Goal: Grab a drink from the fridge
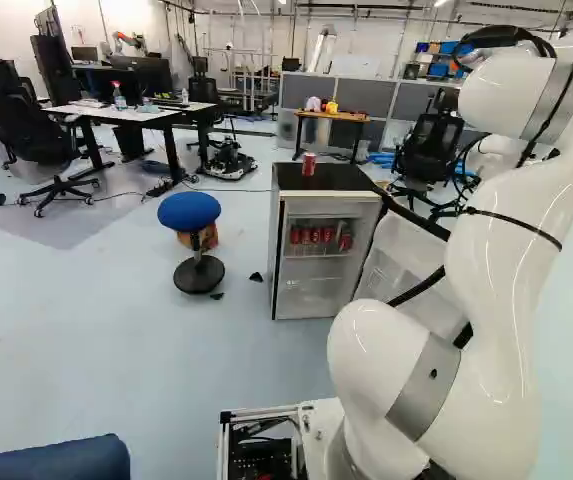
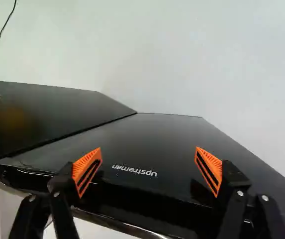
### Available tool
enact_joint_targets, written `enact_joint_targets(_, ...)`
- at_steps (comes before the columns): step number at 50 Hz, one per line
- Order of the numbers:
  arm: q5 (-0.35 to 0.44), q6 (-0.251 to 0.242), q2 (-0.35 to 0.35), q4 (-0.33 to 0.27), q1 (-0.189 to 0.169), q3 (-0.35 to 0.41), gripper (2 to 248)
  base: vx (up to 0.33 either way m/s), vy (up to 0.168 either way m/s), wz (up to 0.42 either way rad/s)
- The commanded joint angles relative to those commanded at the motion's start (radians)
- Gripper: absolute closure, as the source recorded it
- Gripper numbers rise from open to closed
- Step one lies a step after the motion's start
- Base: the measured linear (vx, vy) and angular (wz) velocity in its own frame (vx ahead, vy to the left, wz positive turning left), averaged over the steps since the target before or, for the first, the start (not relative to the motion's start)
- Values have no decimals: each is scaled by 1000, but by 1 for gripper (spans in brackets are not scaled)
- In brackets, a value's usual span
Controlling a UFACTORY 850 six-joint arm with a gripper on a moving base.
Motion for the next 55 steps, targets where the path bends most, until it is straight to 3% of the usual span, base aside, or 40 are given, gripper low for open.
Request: enact_joint_targets(55, 0, 0, 125, 0, 23, 184, 3, 0, 0, 0)
